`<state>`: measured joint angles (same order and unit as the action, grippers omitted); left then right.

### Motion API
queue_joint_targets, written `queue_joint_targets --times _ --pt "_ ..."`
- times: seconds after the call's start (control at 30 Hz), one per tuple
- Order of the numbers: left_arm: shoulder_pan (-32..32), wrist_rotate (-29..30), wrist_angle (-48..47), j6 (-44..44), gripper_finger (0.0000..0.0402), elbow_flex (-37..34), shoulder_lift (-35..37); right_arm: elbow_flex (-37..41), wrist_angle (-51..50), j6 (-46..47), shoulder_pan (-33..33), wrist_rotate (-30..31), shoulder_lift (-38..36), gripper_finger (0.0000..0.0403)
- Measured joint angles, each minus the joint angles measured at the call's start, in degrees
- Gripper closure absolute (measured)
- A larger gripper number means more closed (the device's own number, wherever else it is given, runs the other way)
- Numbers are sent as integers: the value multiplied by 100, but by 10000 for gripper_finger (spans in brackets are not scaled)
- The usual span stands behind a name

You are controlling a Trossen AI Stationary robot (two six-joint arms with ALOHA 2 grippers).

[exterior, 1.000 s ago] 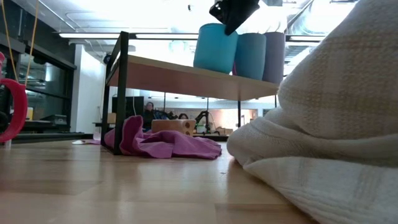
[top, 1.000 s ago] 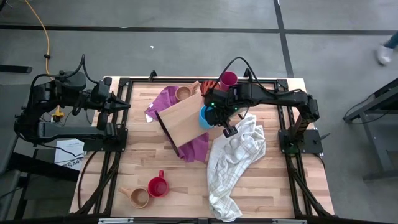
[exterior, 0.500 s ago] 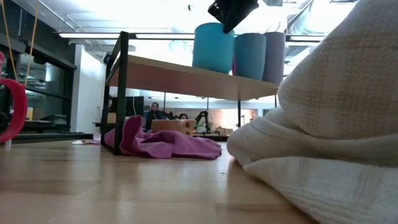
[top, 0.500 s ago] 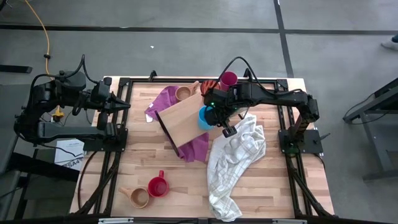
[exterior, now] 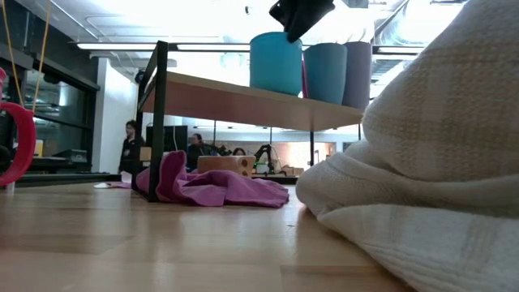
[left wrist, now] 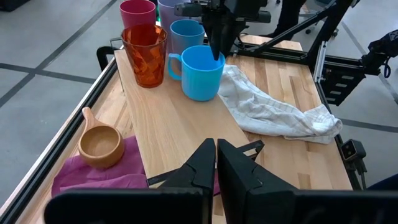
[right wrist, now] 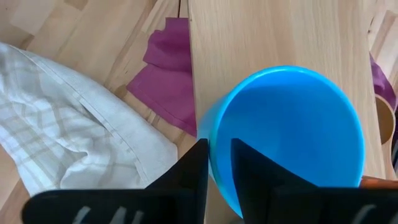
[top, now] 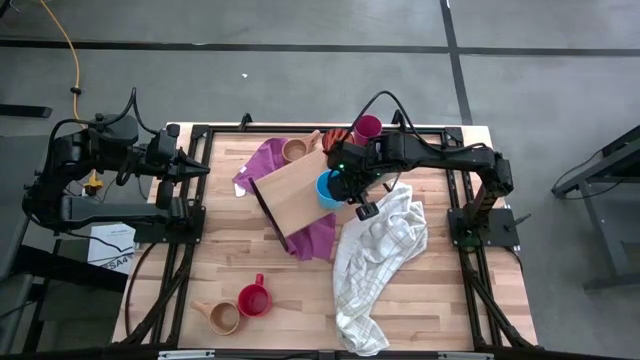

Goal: Stack small to large cups/mugs on shelf
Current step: Put the light blue mug on the shelf

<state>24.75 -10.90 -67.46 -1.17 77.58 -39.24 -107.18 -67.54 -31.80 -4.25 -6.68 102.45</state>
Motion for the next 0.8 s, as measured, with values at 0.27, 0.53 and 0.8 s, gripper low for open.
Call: queue_joint_targets --times 0.27,0.53,0.8 --pt "-2 0 -2 0 396 1 0 0 41 93 0 -102 0 343" --pt "-1 0 -2 -2 396 0 0 0 130 242 -26 -417 0 343" --pt "-2 0 -2 -4 396 0 0 0 311 331 -67 -594 0 343"
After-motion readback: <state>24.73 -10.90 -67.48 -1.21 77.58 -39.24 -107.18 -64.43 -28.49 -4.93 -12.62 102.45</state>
